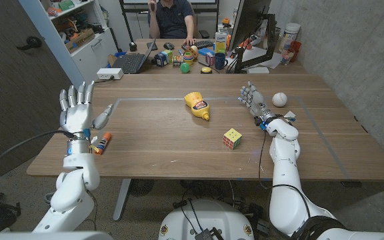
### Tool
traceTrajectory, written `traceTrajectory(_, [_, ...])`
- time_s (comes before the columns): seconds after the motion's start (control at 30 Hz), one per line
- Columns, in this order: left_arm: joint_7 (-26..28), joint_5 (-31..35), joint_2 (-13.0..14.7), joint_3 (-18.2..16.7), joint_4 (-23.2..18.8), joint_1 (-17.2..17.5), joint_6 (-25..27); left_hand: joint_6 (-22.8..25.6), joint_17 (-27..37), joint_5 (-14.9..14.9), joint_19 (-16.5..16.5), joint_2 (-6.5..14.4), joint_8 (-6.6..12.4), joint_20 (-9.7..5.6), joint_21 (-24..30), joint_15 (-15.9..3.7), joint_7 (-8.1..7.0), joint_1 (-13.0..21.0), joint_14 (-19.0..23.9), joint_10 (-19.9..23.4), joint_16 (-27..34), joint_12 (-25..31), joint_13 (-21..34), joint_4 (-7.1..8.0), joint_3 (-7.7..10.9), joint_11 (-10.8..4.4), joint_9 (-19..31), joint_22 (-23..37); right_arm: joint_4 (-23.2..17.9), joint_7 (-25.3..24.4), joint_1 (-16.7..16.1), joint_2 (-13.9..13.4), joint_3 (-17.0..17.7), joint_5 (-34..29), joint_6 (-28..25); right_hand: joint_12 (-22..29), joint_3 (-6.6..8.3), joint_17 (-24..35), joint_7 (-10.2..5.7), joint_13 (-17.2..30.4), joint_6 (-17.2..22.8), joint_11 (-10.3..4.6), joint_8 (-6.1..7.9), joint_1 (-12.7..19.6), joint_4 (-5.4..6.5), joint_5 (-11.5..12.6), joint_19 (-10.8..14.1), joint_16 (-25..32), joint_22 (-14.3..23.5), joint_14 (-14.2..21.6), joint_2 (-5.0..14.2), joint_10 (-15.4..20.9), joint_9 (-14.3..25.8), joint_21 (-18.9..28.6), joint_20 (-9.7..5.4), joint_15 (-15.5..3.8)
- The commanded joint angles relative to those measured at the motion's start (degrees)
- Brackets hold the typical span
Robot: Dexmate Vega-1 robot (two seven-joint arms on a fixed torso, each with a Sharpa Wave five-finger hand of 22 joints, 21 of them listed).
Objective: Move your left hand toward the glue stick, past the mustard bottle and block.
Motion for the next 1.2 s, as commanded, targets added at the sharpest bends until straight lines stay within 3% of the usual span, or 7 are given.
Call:
traceTrajectory(0.03, [1.4, -10.0, -0.2, -1.9, 4.2, 0.6, -3.1, -6.1, -0.1, 0.7, 3.8, -1.3, 0.58, 0.19, 0.9, 0.66, -0.16, 0.8, -0.7, -9.2, 0.3, 0.5, 0.0, -0.01, -0.57, 0.29, 0.2, 0.0, -0.4, -0.1, -0.1, 0.2, -0.3, -0.4, 0.5, 0.4, -0.20, 0.2, 0.54, 0.2, 0.2, 0.10, 0.33, -0.7, -0.01, 0.2, -0.2, 0.3, 0.2, 0.0, -0.04, 0.3, 0.2, -0.1, 0.58, 0.31])
traceTrajectory(0.17, [4.4, -15.6, -0.9, -3.0, 6.9, 0.6, -8.9, -6.1, -0.2, 0.9, 5.3, -1.7, 0.65, 0.24, 1.0, 0.29, -0.18, 1.1, 0.3, -8.0, 0.5, 0.8, -0.1, 0.10, -0.82, -0.26, 0.2, -0.2, -0.7, -0.1, -0.2, 0.2, -0.5, -0.6, 0.5, 0.4, -0.37, 0.2, 0.56, 0.2, 0.2, 0.11, 0.33, -0.9, 0.02, 0.2, -0.3, 0.4, 0.2, 0.1, -0.17, 0.3, 0.2, -0.2, 0.67, 0.36])
traceTrajectory(0.5, [2.3, -22.5, -0.8, -3.5, 8.5, 0.8, -11.2, -5.8, -0.3, 1.4, 8.5, -2.1, 0.91, 0.23, 1.1, -0.25, -0.18, 1.9, 3.1, -5.1, 1.1, 1.5, -0.3, 0.31, -1.23, -0.17, 0.3, -0.6, -1.5, -0.4, -0.7, 0.3, -0.8, -0.7, 0.9, 0.4, -0.83, 0.2, 0.49, 0.2, 0.2, 0.01, 0.30, -1.4, 0.06, 0.2, -0.3, 0.4, 0.2, 0.2, -0.51, 0.2, 0.2, -0.3, 0.83, 0.66])
traceTrajectory(0.53, [1.8, -22.9, -0.7, -3.5, 8.4, 0.9, -11.1, -5.6, -0.3, 1.6, 9.9, -2.3, 1.03, 0.23, 1.0, -0.46, -0.18, 2.3, 4.9, -3.6, 1.5, 1.8, -0.4, 0.34, -1.36, 0.38, 0.3, -0.7, -1.7, -0.4, -0.7, 0.4, -0.8, -0.6, 0.8, 0.4, -0.86, 0.2, 0.48, 0.2, 0.2, 0.01, 0.29, -1.4, 0.06, 0.2, -0.4, 0.4, 0.2, 0.2, -0.53, 0.2, 0.2, -0.3, 0.86, 0.68])
traceTrajectory(0.73, [-3.0, -24.8, 0.9, -3.2, 7.5, 1.2, -8.7, -5.4, -0.4, 1.8, 10.9, -2.4, 1.16, 0.21, 1.0, -0.57, -0.16, 2.7, 5.3, -2.5, 1.5, 2.0, -0.5, 0.33, -1.42, 0.32, 0.3, -0.8, -1.9, -0.7, -1.0, 0.5, -0.7, -0.2, 1.4, 0.4, -1.07, 0.2, 0.37, 0.2, 0.1, -0.07, 0.26, -1.6, 0.08, 0.2, -0.6, 0.4, 0.2, 0.3, -0.67, 0.3, 0.2, -0.5, 0.96, 0.72])
traceTrajectory(1.03, [-8.5, -24.7, 4.7, -1.7, 6.5, 0.9, -5.1, -2.4, -0.5, 2.3, 14.2, -2.4, 2.42, 0.20, 0.5, -3.42, -0.14, 4.7, 8.0, 0.7, 1.8, 2.3, -0.9, 0.19, -1.38, -1.32, 0.5, -1.0, -1.8, -0.9, -1.2, 0.5, -0.7, 0.6, 2.3, 0.4, -1.47, 0.2, 0.32, 0.2, 0.1, -0.28, 0.25, -2.0, 0.09, 0.2, -0.9, 0.4, 0.2, 0.3, -0.95, 0.3, 0.2, -0.7, 1.03, 0.89])
traceTrajectory(1.2, [-10.0, -24.7, 6.1, -1.2, 6.1, 0.8, -4.2, -1.6, -0.6, 2.4, 14.9, -2.3, 2.73, 0.21, 0.3, -3.74, -0.13, 5.4, 8.3, 1.4, 1.6, 2.4, -0.9, 0.13, -1.27, -1.74, 0.6, -1.0, -2.3, -1.1, -1.5, 0.6, -0.7, 0.8, 2.2, 0.4, -1.67, 0.1, 0.32, 0.2, 0.1, -0.23, 0.25, -2.2, 0.10, 0.2, -1.0, 0.4, 0.2, 0.3, -1.07, 0.4, 0.2, -0.8, 1.10, 0.86])
